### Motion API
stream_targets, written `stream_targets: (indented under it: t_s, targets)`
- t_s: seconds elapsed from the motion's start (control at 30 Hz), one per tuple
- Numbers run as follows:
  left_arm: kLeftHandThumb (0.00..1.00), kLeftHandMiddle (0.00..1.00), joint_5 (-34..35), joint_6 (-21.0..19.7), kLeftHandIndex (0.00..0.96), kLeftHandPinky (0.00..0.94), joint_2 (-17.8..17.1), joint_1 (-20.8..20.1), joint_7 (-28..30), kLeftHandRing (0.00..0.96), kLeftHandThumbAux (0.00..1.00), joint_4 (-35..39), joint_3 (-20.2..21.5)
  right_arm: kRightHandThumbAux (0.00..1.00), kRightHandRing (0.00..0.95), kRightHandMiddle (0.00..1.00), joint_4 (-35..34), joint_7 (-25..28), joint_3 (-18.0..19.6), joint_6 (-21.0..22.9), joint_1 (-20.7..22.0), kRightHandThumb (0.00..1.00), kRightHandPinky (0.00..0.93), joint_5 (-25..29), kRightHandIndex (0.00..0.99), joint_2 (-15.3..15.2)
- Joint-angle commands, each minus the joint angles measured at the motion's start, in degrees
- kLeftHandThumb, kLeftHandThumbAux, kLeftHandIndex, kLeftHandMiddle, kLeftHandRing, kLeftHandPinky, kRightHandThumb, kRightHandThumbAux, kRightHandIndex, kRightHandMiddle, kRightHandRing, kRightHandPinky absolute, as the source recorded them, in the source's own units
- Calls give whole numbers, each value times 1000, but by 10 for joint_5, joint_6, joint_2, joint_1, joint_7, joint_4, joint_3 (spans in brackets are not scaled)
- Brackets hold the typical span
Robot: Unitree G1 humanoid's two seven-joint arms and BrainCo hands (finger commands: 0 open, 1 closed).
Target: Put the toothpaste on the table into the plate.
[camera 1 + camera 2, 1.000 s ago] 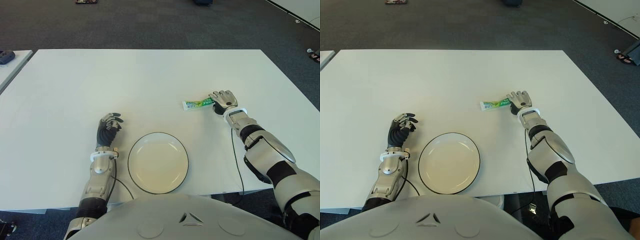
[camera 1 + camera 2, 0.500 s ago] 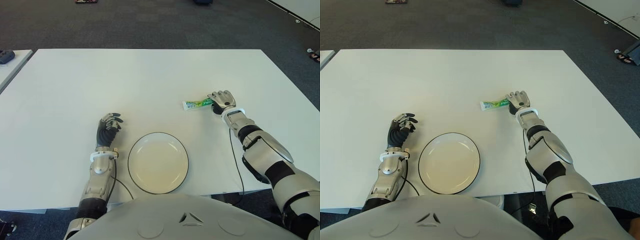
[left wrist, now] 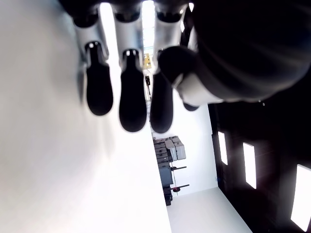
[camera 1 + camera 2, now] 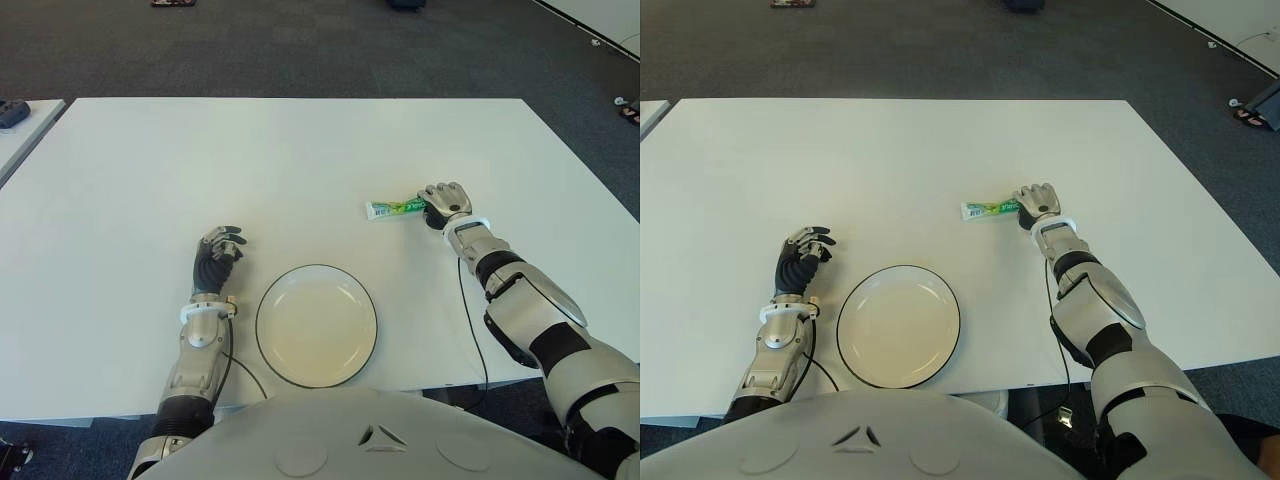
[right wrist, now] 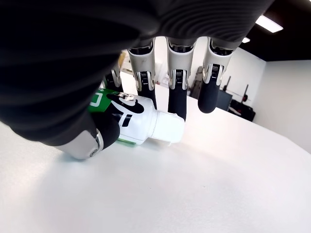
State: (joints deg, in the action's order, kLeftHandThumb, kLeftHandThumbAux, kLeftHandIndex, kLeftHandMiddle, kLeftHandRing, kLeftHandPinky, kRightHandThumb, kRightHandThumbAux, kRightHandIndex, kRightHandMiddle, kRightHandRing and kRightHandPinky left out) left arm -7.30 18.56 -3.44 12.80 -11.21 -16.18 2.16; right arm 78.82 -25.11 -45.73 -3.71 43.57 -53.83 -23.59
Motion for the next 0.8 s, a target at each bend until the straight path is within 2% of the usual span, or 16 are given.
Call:
stream_targets:
  t_s: [0.03,0.37,0.5,0.6,0.8]
  targets:
    - [830,507,0,-19,390,579,5,12,0,617,683,-17,2,601,235,245,3,6,4,-9,-12,616,211,3,229,5]
    - [830,509,-1,-21,391,584,5,13,1,619,682,-13,1,624,231,247,3,4,13,-14,-11,603,236,4,238,2]
    - [830,505,-4,-27,391,570,4,14,0,613,682,-12,1,632,258,273,2,0,23,-21,-11,605,270,11,279,2]
    - [829,505,-6,-29,390,571,4,15,-1,612,683,-9,0,692,317,326,1,-3,32,-28,-10,679,335,17,383,1]
    - [829,510,-10,-33,386,581,4,15,-3,618,684,-3,-1,703,455,434,0,-15,47,-42,-11,731,445,27,424,1]
